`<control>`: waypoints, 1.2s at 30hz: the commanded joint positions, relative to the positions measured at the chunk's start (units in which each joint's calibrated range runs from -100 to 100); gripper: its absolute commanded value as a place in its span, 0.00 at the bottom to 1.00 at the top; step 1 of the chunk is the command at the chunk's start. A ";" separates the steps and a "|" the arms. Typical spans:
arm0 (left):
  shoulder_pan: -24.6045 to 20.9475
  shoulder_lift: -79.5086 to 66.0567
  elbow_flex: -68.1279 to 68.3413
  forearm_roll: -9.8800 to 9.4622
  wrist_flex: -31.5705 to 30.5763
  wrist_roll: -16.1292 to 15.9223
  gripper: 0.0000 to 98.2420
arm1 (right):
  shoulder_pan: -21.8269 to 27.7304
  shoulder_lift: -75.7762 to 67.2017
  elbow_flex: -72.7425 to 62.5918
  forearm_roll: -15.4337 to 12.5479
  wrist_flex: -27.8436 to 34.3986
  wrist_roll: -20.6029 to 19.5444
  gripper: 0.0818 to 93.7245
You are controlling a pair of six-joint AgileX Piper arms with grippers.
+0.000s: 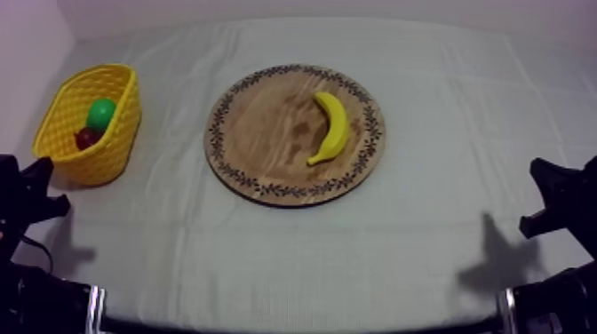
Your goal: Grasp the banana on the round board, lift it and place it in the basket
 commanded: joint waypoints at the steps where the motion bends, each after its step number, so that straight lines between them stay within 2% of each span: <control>1: -0.03 -0.05 -0.18 1.08 1.27 3.98 0.00 | 0.00 0.00 -0.03 0.02 0.04 -0.01 0.00; 19: -0.13 -0.05 -0.50 0.62 1.27 4.42 0.00 | 0.00 0.00 -0.03 0.02 0.04 -0.01 0.00; 25: 0.52 3.18 -3.16 -2.65 1.39 6.65 0.00 | 0.00 0.00 -0.03 0.02 0.04 -0.01 0.00; 31: 2.24 11.94 -13.39 -5.04 2.77 9.53 0.00 | 0.00 0.00 -0.03 0.02 0.04 -0.01 0.00; 36: 4.99 21.78 -23.15 -8.78 4.18 13.67 0.00 | 0.00 0.00 -0.03 0.02 0.04 -0.02 0.00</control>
